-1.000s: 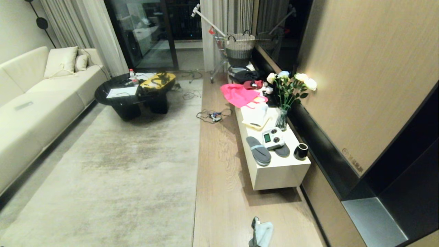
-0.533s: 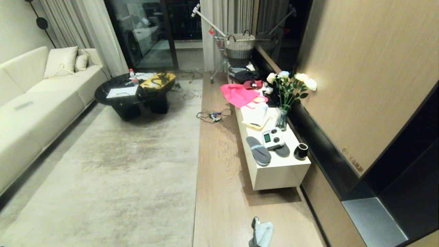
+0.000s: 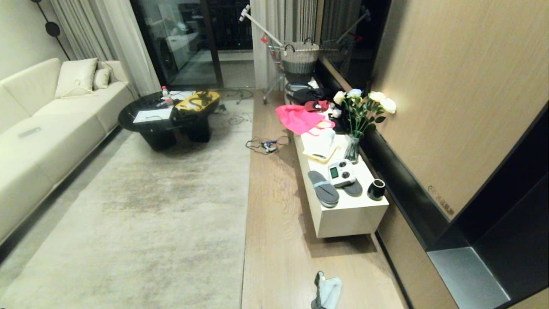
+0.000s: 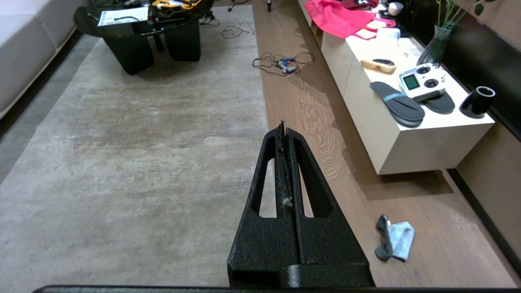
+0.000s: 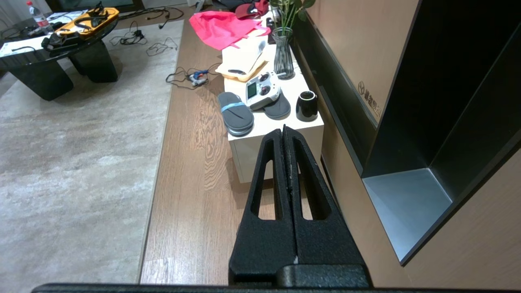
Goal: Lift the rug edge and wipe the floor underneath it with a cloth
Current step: Pick up the rag
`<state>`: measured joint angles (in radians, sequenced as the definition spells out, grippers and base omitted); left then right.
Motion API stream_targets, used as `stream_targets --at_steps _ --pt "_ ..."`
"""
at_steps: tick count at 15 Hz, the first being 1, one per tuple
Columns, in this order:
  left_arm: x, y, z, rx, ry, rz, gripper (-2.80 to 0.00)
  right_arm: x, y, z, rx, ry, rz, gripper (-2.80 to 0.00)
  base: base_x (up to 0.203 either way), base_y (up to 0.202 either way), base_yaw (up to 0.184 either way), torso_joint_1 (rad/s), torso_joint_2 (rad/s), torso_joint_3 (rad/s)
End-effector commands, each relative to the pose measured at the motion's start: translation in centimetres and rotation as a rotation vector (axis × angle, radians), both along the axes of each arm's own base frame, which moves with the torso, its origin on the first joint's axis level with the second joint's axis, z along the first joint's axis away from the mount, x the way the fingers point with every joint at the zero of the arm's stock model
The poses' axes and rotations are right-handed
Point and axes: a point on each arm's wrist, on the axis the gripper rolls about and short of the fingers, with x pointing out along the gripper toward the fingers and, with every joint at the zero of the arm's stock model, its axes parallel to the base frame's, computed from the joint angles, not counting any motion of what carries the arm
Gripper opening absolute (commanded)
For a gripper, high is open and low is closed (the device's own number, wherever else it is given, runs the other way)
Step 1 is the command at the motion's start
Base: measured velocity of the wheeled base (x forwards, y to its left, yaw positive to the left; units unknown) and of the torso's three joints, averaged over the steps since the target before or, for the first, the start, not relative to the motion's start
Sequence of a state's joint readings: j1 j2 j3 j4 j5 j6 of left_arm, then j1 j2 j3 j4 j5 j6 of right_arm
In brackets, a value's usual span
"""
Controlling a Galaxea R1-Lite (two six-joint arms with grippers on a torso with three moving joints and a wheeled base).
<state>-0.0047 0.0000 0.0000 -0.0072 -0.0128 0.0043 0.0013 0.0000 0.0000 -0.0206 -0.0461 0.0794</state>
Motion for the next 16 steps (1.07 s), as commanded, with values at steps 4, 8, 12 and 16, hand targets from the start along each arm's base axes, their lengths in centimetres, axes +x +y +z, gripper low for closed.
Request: stream_targets --at_steps 4,8,12,16 --pt "0.00 0.00 0.00 0.000 0.000 0.001 -2.80 0.01 0.00 0.01 0.002 0.001 0.000 -2.80 0.000 0.000 0.000 0.000 0.00 0.000" --pt "0.00 0.00 0.00 0.000 0.000 0.001 -2.80 0.01 0.00 0.03 0.005 -0.001 0.000 -2.80 0.000 0.000 0.000 -0.125 0.28 0.166" --pt "0.01 0.00 0.01 0.000 0.000 0.001 -2.80 0.01 0.00 0.03 0.005 -0.001 0.000 -2.80 0.000 0.000 0.000 -0.130 0.31 0.177" --pt "0.00 0.00 0.00 0.000 0.000 0.001 -2.80 0.01 0.00 0.03 0.007 -0.001 0.000 -2.80 0.000 0.000 0.000 -0.130 0.32 0.187"
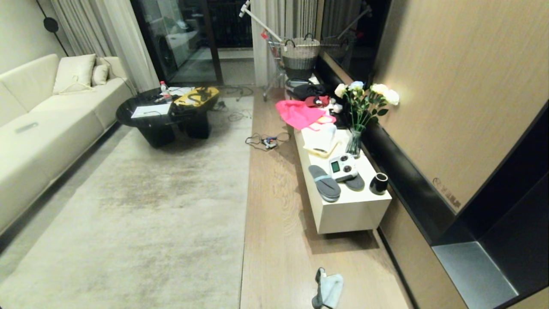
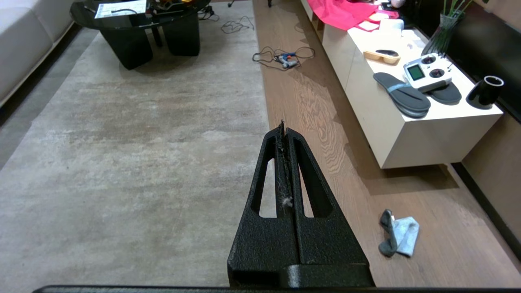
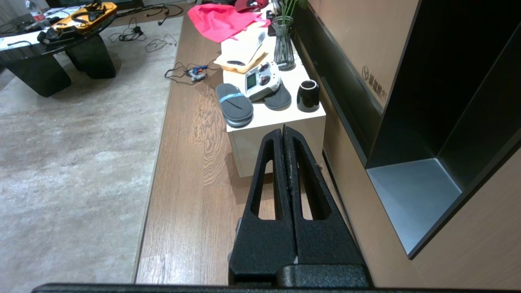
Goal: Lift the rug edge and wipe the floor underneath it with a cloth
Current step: Pick up the rag
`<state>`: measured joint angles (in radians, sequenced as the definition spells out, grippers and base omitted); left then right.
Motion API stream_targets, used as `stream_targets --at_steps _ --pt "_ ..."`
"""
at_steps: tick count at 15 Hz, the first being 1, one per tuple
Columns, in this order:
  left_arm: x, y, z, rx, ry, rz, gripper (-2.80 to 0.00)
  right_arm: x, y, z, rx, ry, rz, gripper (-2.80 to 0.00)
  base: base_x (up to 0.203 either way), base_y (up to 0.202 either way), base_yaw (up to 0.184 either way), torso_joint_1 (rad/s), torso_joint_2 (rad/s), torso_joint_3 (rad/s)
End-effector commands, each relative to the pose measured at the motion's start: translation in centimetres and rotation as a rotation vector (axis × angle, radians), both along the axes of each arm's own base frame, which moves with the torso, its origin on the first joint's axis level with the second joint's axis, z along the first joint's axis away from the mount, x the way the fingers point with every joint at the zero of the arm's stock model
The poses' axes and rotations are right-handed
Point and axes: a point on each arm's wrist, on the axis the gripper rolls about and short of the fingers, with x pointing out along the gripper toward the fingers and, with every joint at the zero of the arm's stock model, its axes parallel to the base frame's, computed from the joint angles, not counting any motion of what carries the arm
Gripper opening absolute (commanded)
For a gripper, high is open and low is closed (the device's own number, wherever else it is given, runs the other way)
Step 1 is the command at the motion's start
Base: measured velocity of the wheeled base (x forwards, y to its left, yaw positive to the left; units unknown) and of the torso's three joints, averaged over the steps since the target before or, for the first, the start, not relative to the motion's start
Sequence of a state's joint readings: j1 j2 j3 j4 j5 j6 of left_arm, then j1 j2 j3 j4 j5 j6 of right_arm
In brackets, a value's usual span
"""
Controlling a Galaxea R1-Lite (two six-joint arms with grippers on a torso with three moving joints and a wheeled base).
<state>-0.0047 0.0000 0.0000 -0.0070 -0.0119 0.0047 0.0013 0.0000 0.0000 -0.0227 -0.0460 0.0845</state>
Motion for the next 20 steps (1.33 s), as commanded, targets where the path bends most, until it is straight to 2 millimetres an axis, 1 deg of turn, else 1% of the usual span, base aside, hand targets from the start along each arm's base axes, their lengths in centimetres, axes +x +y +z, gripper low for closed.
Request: stream_targets --at_steps 1,10,20 --pt "0.00 0.00 0.01 0.000 -0.001 0.000 -2.80 0.01 0.00 0.01 0.001 0.001 0.000 -2.80 0.000 0.000 0.000 -0.135 0.32 0.197" --pt "0.00 0.00 0.01 0.000 -0.001 0.000 -2.80 0.01 0.00 0.01 0.000 0.001 0.000 -2.80 0.000 0.000 0.000 -0.141 0.36 0.219" --pt "0.00 0.00 0.01 0.000 -0.001 0.000 -2.80 0.01 -0.01 0.01 0.012 0.001 -0.003 -2.80 0.000 0.000 0.000 -0.175 0.53 0.351"
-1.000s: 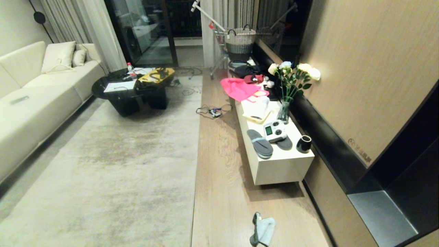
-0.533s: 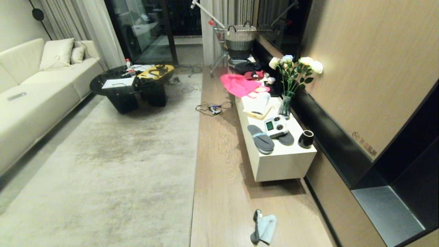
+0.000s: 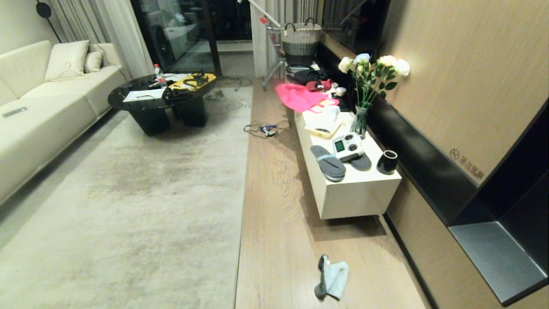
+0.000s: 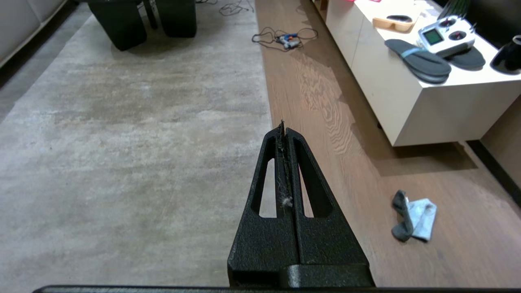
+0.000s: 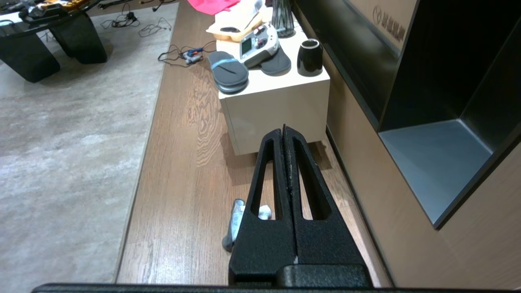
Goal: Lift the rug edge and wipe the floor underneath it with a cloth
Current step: Pick up the rag
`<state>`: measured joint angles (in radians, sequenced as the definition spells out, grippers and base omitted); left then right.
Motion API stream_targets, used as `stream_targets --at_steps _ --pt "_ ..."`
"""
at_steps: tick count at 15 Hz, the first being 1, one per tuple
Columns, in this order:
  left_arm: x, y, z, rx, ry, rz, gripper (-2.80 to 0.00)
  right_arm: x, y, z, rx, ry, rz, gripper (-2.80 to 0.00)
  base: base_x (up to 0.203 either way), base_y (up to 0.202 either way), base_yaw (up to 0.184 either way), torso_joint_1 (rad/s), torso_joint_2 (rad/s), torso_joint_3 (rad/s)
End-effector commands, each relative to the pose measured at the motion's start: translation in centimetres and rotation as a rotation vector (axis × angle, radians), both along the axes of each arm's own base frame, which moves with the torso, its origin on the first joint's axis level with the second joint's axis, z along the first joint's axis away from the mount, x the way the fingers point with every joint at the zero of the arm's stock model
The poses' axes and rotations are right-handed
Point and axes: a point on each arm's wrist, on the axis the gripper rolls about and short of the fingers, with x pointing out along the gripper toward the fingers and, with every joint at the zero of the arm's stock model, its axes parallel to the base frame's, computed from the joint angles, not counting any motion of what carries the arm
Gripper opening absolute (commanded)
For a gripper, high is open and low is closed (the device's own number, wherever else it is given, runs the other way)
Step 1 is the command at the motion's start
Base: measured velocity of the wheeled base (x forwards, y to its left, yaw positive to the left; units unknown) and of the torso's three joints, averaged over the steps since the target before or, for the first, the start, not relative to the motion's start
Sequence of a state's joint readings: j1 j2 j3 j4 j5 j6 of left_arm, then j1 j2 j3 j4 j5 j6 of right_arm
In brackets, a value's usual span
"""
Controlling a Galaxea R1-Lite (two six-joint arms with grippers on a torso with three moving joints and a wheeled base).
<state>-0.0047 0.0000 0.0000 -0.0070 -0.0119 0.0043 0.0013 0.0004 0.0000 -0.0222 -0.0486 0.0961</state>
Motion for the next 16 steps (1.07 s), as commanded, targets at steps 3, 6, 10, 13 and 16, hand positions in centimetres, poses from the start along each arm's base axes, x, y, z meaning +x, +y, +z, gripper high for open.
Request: stream_targets --at_steps 3,6,10,13,16 --pt "0.00 0.00 0.01 0.000 -0.001 -0.001 -2.80 0.01 0.00 0.01 0.001 0.000 0.000 -2.80 0.000 0.000 0.000 -0.125 0.51 0.371" --pt "0.00 0.00 0.01 0.000 -0.001 0.000 -2.80 0.01 0.00 0.01 0.001 0.000 0.000 -2.80 0.000 0.000 0.000 -0.100 0.47 0.383" --pt "0.00 0.00 0.01 0.000 -0.001 0.000 -2.80 0.01 0.00 0.01 0.001 0.000 0.000 -2.80 0.000 0.000 0.000 -0.051 0.46 0.395" --pt "0.00 0.00 0.01 0.000 -0.001 0.000 -2.80 0.01 0.00 0.02 0.001 -0.001 0.000 -2.80 0.000 0.000 0.000 -0.019 0.44 0.428" --pt "0.00 0.00 0.01 0.000 -0.001 0.000 -2.80 0.01 0.00 0.01 0.001 0.000 0.000 -2.80 0.000 0.000 0.000 0.019 0.34 0.370"
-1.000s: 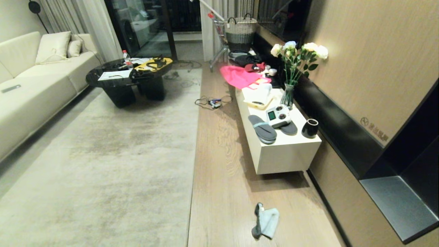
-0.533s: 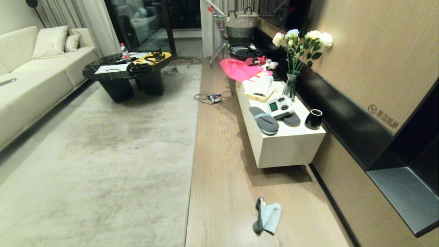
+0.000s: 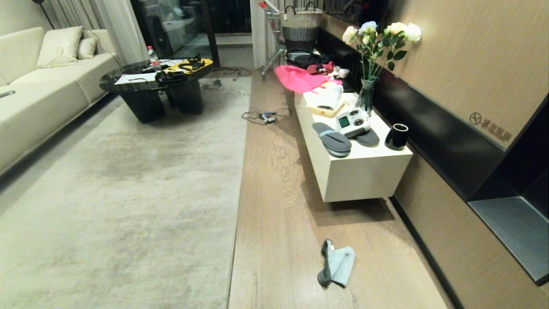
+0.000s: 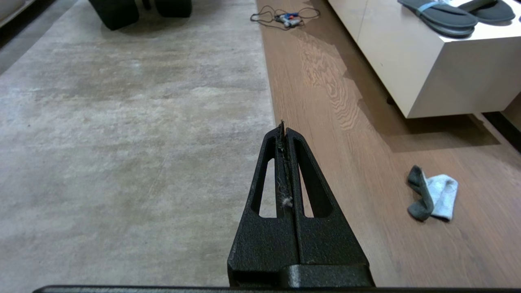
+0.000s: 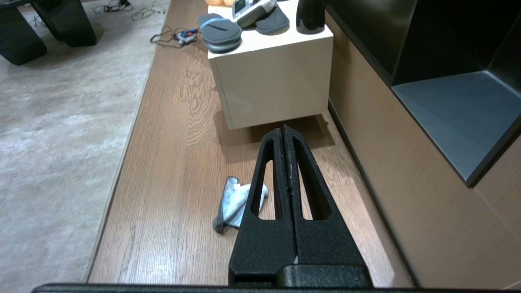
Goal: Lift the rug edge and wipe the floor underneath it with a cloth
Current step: Pick up the rag
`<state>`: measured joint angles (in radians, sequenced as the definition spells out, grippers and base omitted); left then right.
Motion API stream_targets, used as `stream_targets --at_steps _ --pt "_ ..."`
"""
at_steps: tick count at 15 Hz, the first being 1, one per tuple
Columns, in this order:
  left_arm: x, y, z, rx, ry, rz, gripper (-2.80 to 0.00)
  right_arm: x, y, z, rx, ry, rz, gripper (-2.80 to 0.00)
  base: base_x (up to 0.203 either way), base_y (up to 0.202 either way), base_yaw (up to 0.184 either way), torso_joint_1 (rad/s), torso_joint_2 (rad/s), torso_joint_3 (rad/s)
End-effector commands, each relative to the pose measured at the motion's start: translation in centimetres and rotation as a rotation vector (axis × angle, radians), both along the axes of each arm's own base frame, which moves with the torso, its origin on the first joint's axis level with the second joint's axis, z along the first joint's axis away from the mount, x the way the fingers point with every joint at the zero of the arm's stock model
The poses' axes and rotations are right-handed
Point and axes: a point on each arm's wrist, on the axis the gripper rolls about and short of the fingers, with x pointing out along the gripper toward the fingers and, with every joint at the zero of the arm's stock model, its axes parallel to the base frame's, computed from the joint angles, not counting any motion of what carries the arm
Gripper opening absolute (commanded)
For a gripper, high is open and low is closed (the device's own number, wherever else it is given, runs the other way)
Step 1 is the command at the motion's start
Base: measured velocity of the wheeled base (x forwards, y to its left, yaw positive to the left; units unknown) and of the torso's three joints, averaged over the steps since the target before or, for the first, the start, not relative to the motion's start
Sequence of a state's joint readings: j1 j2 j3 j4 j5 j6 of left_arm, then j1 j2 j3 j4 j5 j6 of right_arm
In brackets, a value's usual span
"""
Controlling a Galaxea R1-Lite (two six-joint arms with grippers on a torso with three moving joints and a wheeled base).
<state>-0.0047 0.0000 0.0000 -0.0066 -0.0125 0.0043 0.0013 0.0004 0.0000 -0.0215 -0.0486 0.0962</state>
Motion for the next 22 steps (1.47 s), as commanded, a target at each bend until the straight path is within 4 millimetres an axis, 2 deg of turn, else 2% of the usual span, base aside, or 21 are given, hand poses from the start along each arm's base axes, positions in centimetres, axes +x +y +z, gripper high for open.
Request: stream_targets --at_steps 1,22 --pt "0.00 0.00 0.01 0.000 -0.001 -0.001 -2.80 0.01 0.00 0.03 0.000 -0.002 0.000 -2.80 0.000 0.000 0.000 0.000 0.00 0.000" --pt "0.00 0.00 0.01 0.000 -0.001 0.000 -2.80 0.01 0.00 0.02 0.000 0.000 0.000 -2.80 0.000 0.000 0.000 0.003 0.02 0.017"
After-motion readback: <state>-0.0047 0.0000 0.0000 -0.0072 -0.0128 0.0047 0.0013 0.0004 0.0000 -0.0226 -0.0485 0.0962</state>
